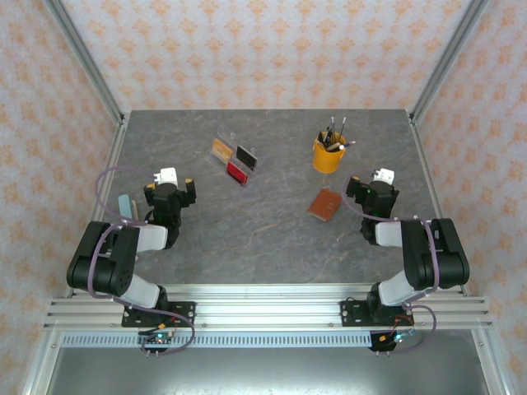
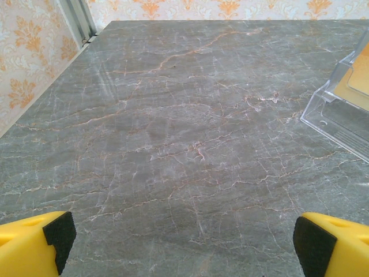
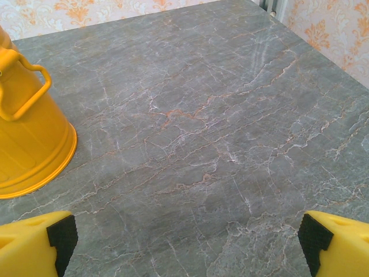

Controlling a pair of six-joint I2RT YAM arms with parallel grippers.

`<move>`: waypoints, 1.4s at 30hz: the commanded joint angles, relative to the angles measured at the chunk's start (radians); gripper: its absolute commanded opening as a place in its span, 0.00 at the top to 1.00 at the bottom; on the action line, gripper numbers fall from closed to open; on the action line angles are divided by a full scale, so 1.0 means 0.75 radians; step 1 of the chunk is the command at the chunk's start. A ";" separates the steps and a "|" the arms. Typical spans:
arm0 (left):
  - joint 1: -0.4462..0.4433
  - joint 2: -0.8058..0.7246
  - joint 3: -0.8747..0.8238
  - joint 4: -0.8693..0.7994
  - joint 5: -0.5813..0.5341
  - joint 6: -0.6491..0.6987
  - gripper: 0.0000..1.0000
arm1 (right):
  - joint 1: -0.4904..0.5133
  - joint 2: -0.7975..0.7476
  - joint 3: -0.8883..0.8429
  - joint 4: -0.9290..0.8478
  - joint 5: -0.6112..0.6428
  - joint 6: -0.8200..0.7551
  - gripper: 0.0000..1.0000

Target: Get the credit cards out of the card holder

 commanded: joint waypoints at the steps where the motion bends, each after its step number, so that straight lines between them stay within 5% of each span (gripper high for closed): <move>1: 0.009 0.004 0.030 -0.008 -0.026 -0.009 0.00 | -0.006 0.009 0.026 -0.005 -0.012 -0.013 0.00; 12: 0.010 0.003 0.025 0.001 -0.027 -0.009 0.00 | -0.006 0.003 0.012 0.013 -0.012 -0.013 0.00; 18: 0.009 -0.139 0.111 -0.276 -0.137 -0.057 0.00 | -0.006 -0.112 -0.001 -0.046 0.053 0.012 0.00; 24: 0.007 -0.246 0.271 -0.715 -0.186 -0.190 0.00 | -0.002 -0.390 0.100 -0.453 0.180 0.137 0.00; 30: -0.001 -0.388 0.411 -1.098 -0.136 -0.409 0.00 | 0.004 -0.629 0.304 -1.099 0.179 0.432 0.00; 36: -0.037 -0.399 0.504 -1.290 0.068 -0.462 0.00 | 0.009 -0.533 0.535 -1.597 -0.100 0.660 0.01; 42: -0.069 -0.375 0.507 -1.264 0.189 -0.444 0.00 | 0.161 -0.344 0.591 -1.690 -0.178 0.740 0.07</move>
